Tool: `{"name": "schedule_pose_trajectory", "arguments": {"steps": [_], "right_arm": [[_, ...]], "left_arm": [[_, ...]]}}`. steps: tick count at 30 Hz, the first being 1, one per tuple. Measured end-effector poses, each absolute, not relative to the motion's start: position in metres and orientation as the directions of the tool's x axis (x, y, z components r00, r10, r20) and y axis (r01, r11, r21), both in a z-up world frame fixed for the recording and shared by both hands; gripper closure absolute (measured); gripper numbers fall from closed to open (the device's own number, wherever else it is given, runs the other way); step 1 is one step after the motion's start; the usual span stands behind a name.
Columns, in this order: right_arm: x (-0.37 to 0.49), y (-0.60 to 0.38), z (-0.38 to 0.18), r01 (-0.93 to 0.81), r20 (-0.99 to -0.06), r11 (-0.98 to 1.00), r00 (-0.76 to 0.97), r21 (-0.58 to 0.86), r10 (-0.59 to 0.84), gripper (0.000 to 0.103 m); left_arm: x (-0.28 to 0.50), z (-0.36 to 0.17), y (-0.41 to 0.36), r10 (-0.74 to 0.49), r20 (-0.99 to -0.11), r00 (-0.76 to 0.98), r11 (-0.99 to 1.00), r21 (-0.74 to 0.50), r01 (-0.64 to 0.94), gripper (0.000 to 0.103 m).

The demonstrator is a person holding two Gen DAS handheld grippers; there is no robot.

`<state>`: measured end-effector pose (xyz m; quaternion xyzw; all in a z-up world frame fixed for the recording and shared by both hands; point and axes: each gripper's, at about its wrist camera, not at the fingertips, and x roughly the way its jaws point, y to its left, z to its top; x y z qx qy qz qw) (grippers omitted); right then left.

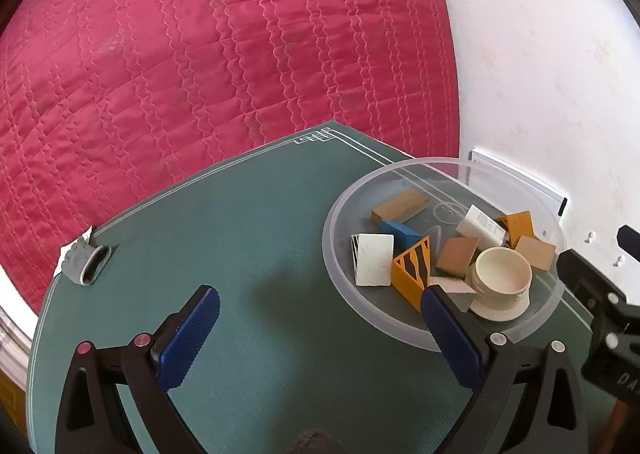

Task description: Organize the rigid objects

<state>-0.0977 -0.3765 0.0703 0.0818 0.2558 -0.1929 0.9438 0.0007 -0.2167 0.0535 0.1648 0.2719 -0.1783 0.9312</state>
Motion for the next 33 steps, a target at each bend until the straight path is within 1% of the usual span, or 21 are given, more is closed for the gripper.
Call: {"name": "schedule_pose_trajectory", "arguments": {"steps": [33], "right_arm": [[-0.097, -0.362, 0.07, 0.383, -0.509, 0.924, 0.799, 0.021, -0.32, 0.002]], "left_arm": [[-0.003, 0.054, -0.217, -0.248, -0.572, 0.782, 0.879, 0.207, 0.43, 0.001]]}}
